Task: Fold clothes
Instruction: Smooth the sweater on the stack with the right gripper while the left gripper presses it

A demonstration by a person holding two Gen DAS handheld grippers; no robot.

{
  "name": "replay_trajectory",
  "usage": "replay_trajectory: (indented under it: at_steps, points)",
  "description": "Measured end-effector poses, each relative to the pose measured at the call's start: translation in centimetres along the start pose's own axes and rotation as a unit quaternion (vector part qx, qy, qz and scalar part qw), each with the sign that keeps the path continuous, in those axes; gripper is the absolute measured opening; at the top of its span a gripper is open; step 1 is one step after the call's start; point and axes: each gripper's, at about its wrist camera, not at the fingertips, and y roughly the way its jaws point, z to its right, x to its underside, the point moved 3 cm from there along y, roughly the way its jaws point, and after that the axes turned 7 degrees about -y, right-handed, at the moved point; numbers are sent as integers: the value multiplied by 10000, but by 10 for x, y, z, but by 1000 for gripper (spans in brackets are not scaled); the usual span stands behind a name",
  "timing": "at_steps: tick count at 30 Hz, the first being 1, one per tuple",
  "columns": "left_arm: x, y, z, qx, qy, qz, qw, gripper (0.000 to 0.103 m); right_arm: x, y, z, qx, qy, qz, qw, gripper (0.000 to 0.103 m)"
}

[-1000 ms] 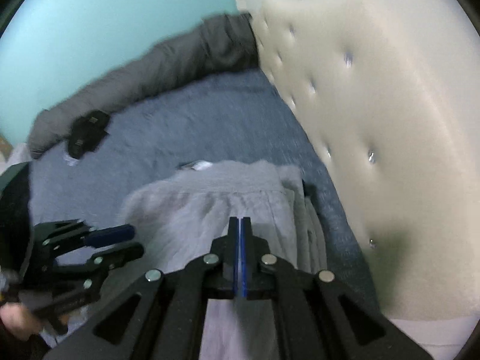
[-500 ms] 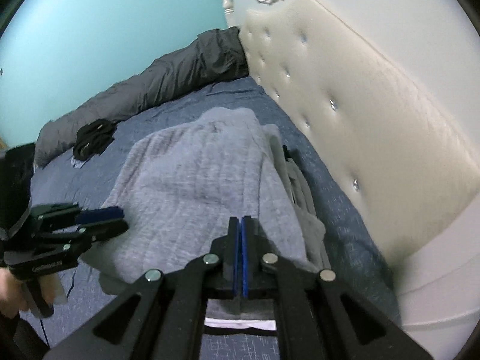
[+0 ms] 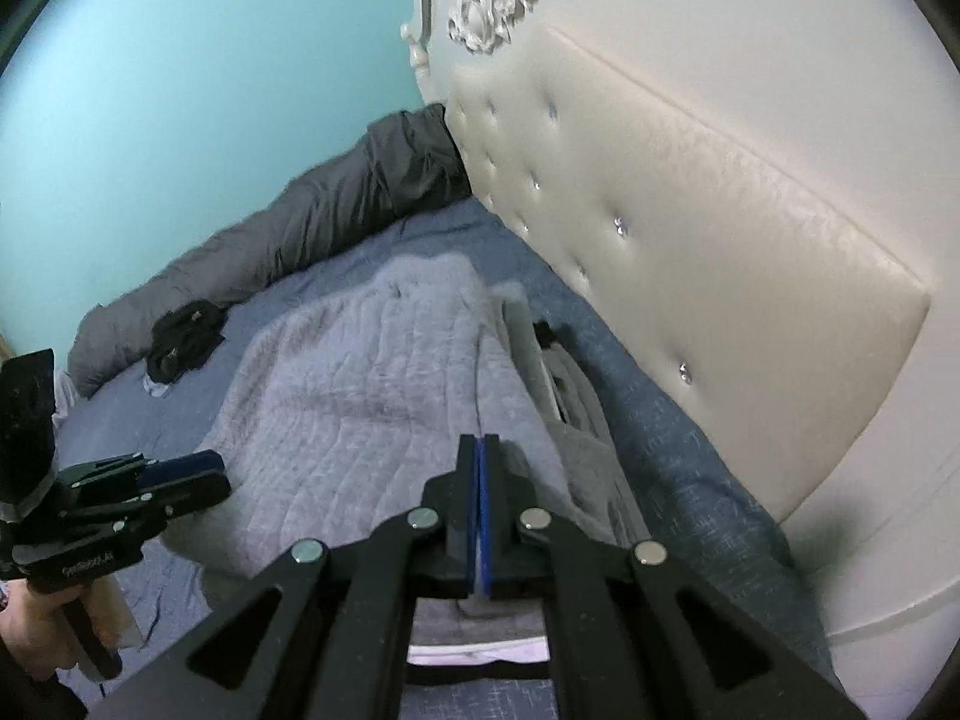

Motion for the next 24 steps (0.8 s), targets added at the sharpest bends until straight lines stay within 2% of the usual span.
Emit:
replay_trajectory:
  at_steps: [3, 11, 24]
  points:
    - [6, 1, -10, -99, -46, -64, 9999, 24, 6, 5, -2, 190, -92, -92, 9997, 0]
    - [16, 15, -12, -137, -127, -135, 9997, 24, 22, 25, 12, 311, 302, -183, 9989, 0]
    - [-3, -43, -8, -206, -333, 190, 9991, 24, 7, -25, -8, 290, 449, 201, 9984, 0]
